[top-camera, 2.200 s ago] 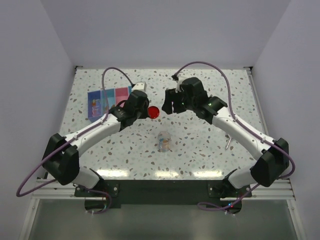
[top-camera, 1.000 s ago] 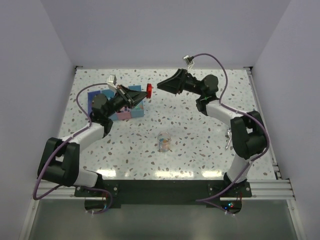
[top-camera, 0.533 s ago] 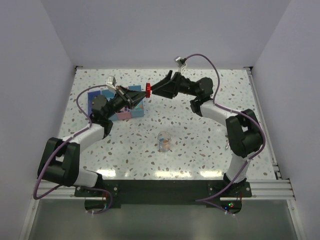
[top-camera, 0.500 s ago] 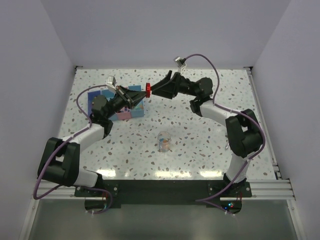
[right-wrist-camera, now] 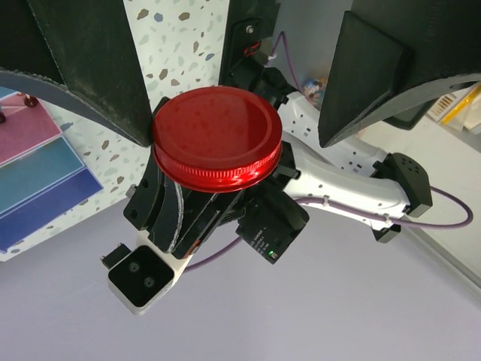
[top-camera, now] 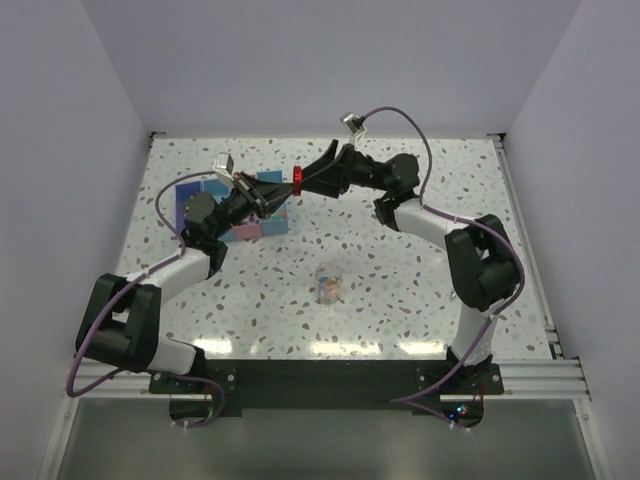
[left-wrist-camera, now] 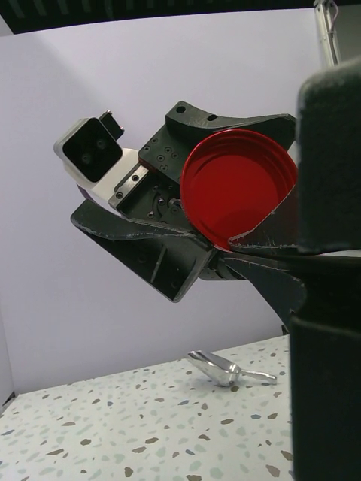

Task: Pack the candies
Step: Pick up the bottle lid at the center of the board.

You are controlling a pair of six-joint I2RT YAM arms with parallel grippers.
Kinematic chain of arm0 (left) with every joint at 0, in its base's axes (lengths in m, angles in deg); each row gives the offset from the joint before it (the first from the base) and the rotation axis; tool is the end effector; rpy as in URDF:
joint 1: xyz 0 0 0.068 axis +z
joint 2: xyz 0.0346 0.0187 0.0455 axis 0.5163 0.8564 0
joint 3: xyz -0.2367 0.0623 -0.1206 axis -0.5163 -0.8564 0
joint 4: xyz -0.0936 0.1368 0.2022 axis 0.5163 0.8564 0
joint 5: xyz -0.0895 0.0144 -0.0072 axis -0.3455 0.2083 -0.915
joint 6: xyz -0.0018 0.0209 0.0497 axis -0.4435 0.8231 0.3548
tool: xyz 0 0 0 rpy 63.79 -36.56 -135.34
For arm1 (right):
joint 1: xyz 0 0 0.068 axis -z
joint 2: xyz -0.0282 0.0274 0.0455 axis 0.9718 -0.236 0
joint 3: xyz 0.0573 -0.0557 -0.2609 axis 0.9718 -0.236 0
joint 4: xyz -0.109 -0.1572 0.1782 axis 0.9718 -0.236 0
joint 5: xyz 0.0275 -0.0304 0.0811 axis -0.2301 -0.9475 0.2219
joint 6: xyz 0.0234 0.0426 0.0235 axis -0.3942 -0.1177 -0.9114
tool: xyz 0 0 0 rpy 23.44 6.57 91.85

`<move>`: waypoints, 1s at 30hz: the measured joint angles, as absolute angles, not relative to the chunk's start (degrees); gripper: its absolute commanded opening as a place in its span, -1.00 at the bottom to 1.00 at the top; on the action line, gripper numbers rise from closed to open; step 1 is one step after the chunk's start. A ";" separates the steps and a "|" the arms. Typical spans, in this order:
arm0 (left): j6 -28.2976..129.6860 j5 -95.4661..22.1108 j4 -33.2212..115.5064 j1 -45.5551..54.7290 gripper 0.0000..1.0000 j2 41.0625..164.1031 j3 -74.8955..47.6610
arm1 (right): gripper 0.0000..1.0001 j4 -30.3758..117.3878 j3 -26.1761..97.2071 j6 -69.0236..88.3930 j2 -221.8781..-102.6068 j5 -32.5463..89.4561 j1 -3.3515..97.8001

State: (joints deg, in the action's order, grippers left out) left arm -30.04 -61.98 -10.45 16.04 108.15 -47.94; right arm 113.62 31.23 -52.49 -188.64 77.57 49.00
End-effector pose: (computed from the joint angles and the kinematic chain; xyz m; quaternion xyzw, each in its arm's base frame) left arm 0.2849 -0.0970 0.2696 -0.2085 0.6165 -0.7027 0.2876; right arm 0.3511 0.2151 0.3208 -0.2429 0.5387 0.7275 0.3487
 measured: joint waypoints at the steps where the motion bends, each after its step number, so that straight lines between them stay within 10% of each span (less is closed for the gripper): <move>1: -30.28 -61.98 -10.82 15.93 -1.00 108.34 -47.98 | 0.85 113.66 31.36 -52.54 -188.82 77.59 48.98; 17: -33.82 -61.65 -15.76 15.19 -1.00 110.22 -49.38 | 0.52 116.79 31.45 -54.07 -190.72 79.03 48.89; 30: -34.21 -61.34 -17.11 14.88 -1.00 110.27 -49.73 | -0.19 116.63 31.45 -53.63 -190.72 79.07 49.08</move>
